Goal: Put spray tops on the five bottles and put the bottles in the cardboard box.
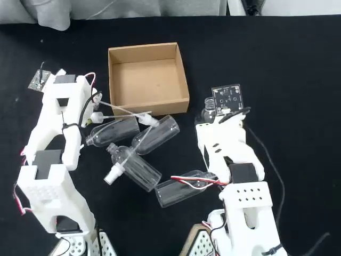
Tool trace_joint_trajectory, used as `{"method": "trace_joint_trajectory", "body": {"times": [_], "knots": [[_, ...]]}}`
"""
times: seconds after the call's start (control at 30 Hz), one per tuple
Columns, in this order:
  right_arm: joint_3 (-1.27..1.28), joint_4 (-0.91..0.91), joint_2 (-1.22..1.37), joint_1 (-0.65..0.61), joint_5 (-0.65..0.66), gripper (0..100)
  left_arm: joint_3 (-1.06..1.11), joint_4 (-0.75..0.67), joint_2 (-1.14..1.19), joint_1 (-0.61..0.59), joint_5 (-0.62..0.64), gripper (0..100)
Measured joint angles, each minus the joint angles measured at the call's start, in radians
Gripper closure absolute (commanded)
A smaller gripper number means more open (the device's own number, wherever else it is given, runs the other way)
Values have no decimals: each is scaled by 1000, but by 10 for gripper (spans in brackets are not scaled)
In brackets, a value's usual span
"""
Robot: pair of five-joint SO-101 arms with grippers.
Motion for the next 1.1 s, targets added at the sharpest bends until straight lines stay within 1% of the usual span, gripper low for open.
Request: {"method": "trace_joint_trajectory", "body": {"times": [0.2, 0.4, 0.93, 1.0, 1.07, 1.1], "knots": [[0, 0, 0, 0, 0, 874, -11, 0, 44, 0, 6, 861], [0, 0, 0, 0, 0, 874, -15, -8, 86, 34, 9, 866], [0, 0, 0, 0, 0, 874, -15, -8, 86, 37, 9, 868], [0, 0, 0, 0, 0, 874, -15, -8, 86, 37, 9, 901], [0, 0, 0, 0, 0, 874, -15, -8, 86, 37, 9, 975], [0, 0, 0, 0, 0, 874, -15, -8, 86, 37, 9, 973]]}}
